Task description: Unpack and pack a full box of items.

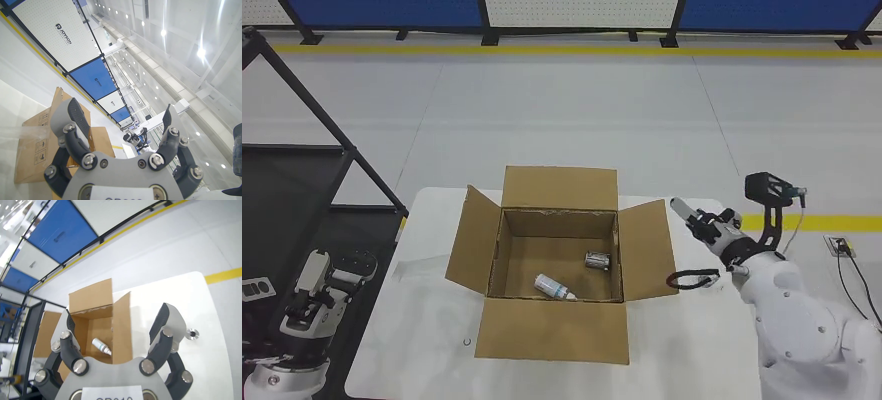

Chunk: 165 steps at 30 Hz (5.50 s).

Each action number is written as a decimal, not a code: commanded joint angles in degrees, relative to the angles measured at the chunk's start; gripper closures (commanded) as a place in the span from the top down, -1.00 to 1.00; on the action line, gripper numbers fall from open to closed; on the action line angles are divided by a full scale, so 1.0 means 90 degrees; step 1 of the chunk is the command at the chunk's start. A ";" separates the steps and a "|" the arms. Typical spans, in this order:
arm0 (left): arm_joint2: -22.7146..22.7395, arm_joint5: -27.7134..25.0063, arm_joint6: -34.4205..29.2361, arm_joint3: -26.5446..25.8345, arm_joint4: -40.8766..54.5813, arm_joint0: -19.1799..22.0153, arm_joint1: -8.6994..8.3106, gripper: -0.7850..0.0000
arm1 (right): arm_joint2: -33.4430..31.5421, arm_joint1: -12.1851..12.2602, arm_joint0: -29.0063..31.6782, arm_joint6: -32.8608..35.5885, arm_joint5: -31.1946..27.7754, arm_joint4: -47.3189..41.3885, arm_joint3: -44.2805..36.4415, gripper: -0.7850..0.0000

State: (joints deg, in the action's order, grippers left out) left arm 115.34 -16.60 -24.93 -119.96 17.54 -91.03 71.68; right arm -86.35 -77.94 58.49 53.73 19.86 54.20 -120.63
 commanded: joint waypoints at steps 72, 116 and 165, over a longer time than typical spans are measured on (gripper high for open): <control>0.0741 -0.0230 0.0485 0.0069 0.0711 -0.0569 0.0028 1.00 | 0.6927 -0.3599 -0.5450 0.0250 -0.2921 -0.0930 1.1746 1.00; 0.0512 -0.0067 0.0558 0.0037 0.0430 -0.0350 0.0010 1.00 | 0.6340 -0.3537 -0.5849 -0.0722 -0.4027 -0.1244 1.2400 -1.00; 0.0256 0.0042 0.0544 0.0011 0.0197 -0.0203 -0.0037 1.00 | 0.5173 -0.2122 -0.4358 -0.0365 -0.2521 0.0110 0.7942 -1.00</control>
State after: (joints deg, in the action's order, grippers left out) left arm 117.74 -16.22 -20.03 -119.76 19.53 -92.79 71.35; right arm -39.79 -97.04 19.27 50.45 -2.83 55.19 -49.15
